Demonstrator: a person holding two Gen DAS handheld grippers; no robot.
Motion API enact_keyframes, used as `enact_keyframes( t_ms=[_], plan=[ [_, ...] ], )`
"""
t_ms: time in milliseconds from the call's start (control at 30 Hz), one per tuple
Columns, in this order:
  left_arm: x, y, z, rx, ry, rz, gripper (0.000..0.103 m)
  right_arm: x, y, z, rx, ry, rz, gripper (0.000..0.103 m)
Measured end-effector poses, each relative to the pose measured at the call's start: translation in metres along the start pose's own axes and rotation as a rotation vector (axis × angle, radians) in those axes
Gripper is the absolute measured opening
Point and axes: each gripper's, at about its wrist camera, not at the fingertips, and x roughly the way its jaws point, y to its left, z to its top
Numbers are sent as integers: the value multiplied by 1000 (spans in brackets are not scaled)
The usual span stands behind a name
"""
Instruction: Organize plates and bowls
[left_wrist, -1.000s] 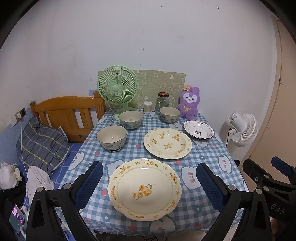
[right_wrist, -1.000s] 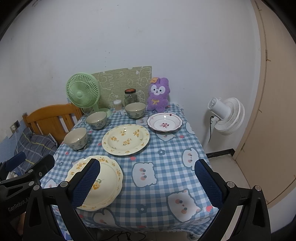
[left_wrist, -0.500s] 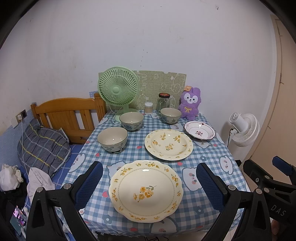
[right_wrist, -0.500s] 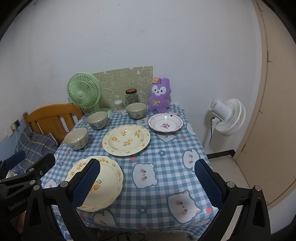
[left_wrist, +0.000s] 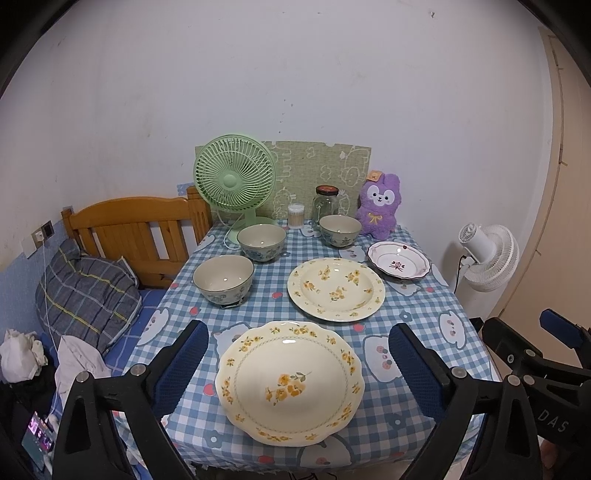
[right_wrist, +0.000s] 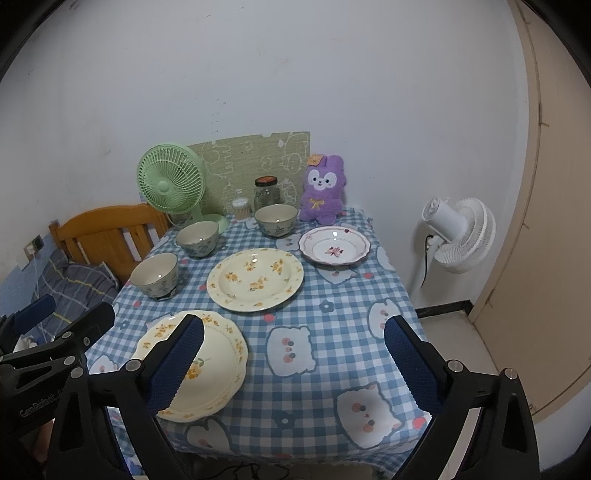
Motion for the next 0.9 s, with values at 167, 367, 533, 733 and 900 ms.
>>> enact_keyframes(
  t_ms=[167, 367, 533, 733, 900],
  plan=[
    [2, -3, 4, -13, -2, 19, 98, 5, -3, 5, -16, -9, 15, 99],
    [-1, -8, 2, -9, -48, 56, 97, 15, -7, 8, -13, 16, 39, 99],
    [8, -2, 2, -22, 9, 60, 97, 26, -3, 10, 11, 61, 61, 99],
    [26, 14, 0, -30, 58, 53, 97, 42, 15, 6, 11, 96, 68, 99],
    [43, 34, 0, -42, 91, 27, 97, 58, 34, 3, 12, 110, 57, 94]
  ],
)
